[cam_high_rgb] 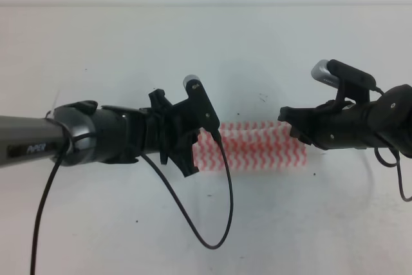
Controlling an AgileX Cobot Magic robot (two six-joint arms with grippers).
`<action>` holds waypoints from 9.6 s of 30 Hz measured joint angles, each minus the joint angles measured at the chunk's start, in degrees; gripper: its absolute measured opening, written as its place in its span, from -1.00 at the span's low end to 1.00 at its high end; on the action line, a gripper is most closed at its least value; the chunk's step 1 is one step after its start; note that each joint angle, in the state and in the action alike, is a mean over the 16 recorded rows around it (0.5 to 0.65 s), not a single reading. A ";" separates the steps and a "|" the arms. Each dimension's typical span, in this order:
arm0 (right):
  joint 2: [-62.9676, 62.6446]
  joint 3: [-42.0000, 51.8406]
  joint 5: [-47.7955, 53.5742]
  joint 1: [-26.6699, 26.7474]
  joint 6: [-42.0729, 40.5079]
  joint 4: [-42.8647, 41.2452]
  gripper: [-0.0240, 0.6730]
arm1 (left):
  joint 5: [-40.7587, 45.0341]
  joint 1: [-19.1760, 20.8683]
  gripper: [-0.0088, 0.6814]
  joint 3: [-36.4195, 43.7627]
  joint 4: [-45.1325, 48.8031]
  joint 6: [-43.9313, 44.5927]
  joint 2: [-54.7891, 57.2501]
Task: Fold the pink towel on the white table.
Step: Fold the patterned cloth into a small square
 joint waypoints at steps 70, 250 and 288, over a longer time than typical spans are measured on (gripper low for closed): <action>-0.21 0.00 0.00 -0.01 -0.44 1.15 -0.85 | 13.13 0.10 -0.54 0.35 0.82 -21.88 2.56; -5.72 -7.42 22.24 -1.73 11.82 -22.09 -0.98 | 39.28 14.39 -0.99 -7.79 17.00 -69.08 7.75; 1.68 -7.47 20.80 -5.17 16.20 -20.25 -0.16 | 38.28 14.39 -0.99 -8.06 20.07 -71.79 10.92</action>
